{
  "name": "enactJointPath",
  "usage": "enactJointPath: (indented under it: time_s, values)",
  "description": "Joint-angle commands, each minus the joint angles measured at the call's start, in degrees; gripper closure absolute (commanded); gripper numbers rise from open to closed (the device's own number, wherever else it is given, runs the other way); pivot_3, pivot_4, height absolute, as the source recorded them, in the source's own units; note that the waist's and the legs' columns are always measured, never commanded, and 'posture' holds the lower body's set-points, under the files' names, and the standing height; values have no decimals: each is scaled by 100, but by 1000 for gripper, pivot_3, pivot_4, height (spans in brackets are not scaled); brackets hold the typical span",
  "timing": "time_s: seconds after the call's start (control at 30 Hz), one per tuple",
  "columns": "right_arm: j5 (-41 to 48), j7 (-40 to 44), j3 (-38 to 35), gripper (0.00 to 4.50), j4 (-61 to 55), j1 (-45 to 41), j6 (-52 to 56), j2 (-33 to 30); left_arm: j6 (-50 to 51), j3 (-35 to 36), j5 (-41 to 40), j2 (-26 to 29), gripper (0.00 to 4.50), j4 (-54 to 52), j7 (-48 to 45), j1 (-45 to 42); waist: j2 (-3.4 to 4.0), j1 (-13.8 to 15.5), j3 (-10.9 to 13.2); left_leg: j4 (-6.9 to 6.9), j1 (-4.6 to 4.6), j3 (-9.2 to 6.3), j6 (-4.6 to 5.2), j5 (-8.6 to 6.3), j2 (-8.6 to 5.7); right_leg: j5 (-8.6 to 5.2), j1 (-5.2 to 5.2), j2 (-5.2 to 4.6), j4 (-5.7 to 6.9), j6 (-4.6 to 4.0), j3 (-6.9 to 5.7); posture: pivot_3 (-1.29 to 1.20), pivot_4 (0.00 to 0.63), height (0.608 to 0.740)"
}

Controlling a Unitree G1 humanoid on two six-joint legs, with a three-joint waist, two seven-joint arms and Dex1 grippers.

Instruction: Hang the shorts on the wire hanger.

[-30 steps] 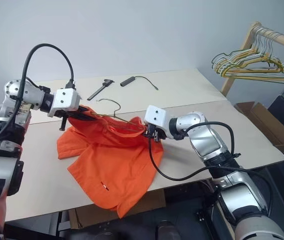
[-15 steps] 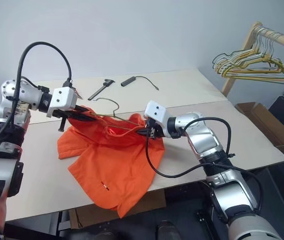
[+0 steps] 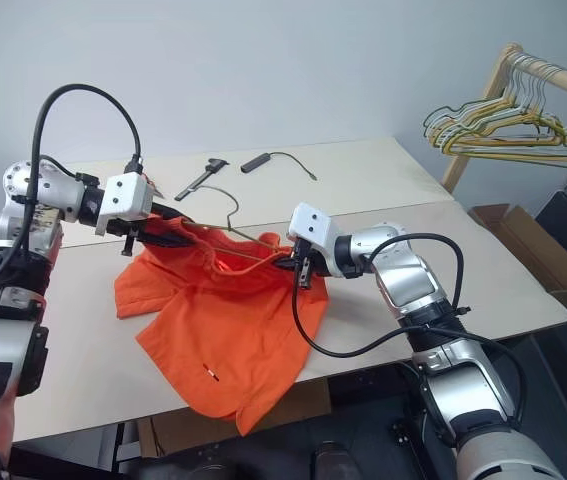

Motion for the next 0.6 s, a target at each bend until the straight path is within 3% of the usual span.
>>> enactJointPath:
  time_s: [0.03,0.2,0.47,0.6]
  values:
    - [181,-61,-320,4447,-305,11,107,-114,40,180,-19,49,1557,160,191,-194,0,-1,0,0,0,0,0,0,0,0,0,0,0,0,0,-35,0,740]
    - [251,-168,-532,4447,-556,230,450,-313,14,291,42,314,0,329,331,-266,0,-3,0,0,-2,0,0,0,0,0,0,0,-1,0,-1,-46,0,740]
    - [414,-951,-1180,4447,-1724,681,1702,-701,-120,882,-211,446,0,270,1204,-114,0,4,0,0,-1,-1,0,0,2,0,-1,-3,0,0,-3,-67,0,740]
    - [552,-1792,-1731,4447,-2407,662,3338,-606,567,1313,-1072,84,0,-400,927,216,0,3,0,1,-2,0,-1,0,2,0,0,-3,2,0,-3,-95,0,740]
